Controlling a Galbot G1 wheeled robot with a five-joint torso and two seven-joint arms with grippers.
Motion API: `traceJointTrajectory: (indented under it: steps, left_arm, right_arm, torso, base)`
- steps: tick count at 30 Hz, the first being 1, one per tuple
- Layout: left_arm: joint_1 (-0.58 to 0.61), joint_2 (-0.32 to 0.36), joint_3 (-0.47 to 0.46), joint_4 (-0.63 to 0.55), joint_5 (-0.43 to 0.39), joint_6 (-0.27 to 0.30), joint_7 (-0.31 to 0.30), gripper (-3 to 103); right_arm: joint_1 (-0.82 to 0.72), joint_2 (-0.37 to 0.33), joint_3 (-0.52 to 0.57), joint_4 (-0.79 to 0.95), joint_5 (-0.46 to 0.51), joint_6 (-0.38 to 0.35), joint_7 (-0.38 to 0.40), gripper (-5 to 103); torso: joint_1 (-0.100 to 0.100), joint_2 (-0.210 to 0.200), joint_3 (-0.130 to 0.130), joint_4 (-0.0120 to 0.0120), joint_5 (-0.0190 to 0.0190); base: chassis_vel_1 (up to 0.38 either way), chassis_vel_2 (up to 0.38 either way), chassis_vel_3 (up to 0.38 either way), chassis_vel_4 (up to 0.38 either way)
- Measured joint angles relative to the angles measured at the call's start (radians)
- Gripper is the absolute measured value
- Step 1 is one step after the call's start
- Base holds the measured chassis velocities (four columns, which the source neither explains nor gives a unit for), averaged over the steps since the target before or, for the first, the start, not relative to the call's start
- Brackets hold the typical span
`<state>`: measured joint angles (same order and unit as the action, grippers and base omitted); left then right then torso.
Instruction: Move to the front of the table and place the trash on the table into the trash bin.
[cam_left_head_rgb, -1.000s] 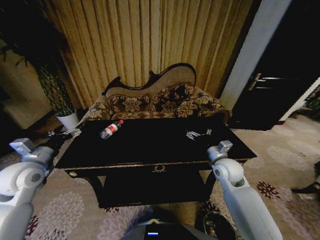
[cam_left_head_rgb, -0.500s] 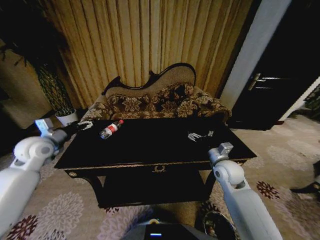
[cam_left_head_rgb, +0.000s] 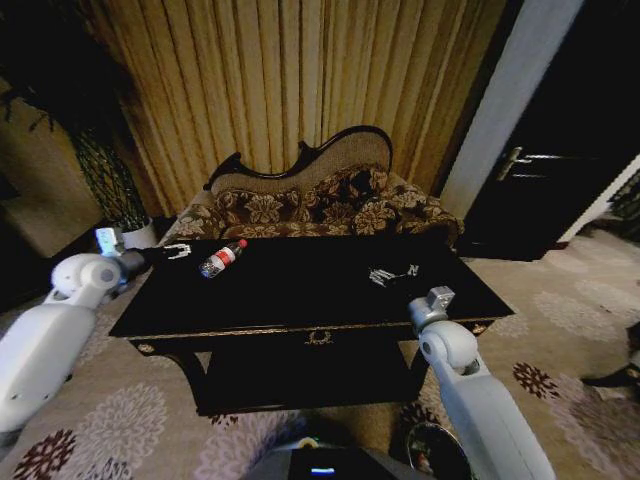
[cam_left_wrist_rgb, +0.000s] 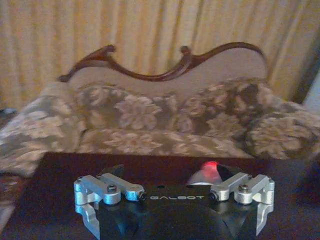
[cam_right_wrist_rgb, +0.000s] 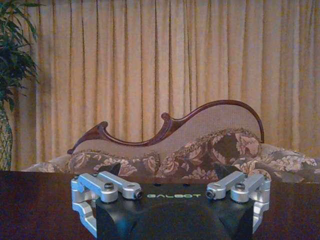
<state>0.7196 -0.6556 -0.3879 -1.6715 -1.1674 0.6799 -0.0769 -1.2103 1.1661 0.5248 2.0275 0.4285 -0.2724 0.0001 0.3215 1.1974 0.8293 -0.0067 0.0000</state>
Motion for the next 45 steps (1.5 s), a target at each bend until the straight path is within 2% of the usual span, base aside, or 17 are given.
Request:
traceJointTrajectory:
  steps: [5,7,10,16,28,34,44,45]
  left_arm:
    - [-0.065,-0.010,0.084,0.003,0.001,0.008,0.001,100]
    - [-0.080,-0.010,0.107,0.003,0.001,0.019,-0.006,100]
    - [-0.122,-0.008,0.190,0.001,0.000,0.032,-0.036,100]
    - [-0.131,0.002,0.232,-0.005,0.000,0.033,-0.047,100]
    - [-0.048,0.028,0.194,-0.006,0.036,0.033,-0.029,100]
    - [-0.009,0.020,0.182,-0.017,0.043,0.033,-0.027,100]
    - [-0.002,0.009,0.182,-0.014,0.047,0.033,-0.027,100]
    - [-0.002,0.009,0.182,-0.014,0.046,0.033,-0.027,103]
  right_arm:
    - [-0.007,-0.002,0.016,-0.001,0.000,0.009,0.000,100]
    - [-0.008,-0.002,0.019,-0.002,0.000,0.011,0.000,100]
    - [-0.009,0.001,0.026,-0.003,-0.001,0.015,0.000,100]
    - [-0.015,0.015,0.027,-0.008,-0.014,0.022,0.000,100]
    - [-0.017,0.035,0.024,-0.022,-0.036,0.039,0.000,100]
    - [-0.014,0.035,0.020,-0.023,-0.038,0.041,0.000,100]
    - [-0.021,0.037,0.026,-0.025,-0.043,0.053,0.000,100]
    - [-0.021,0.039,0.025,-0.025,-0.044,0.053,0.000,100]
  torso:
    - [0.000,0.000,0.000,-0.0003,0.0000]
    - [0.000,0.000,0.000,-0.0001,0.0000]
    - [0.000,0.000,0.000,0.0000,-0.0001]
    - [0.000,0.000,0.000,0.0001,-0.0001]
    - [0.000,0.000,0.000,0.0003,-0.0002]
    - [0.000,0.000,0.000,0.0001,-0.0002]
    - [0.000,0.000,0.000,0.0000,-0.0002]
    - [0.000,0.000,0.000,0.0000,-0.0002]
  base:
    - [0.000,0.000,0.000,0.000]
    - [0.000,0.000,0.000,0.000]
    - [0.000,0.000,0.000,0.000]
    - [0.000,0.000,0.000,0.000]
    - [0.000,0.000,0.000,0.000]
    - [0.000,0.000,0.000,0.000]
    - [0.000,0.000,0.000,0.000]
    - [0.000,0.000,0.000,0.000]
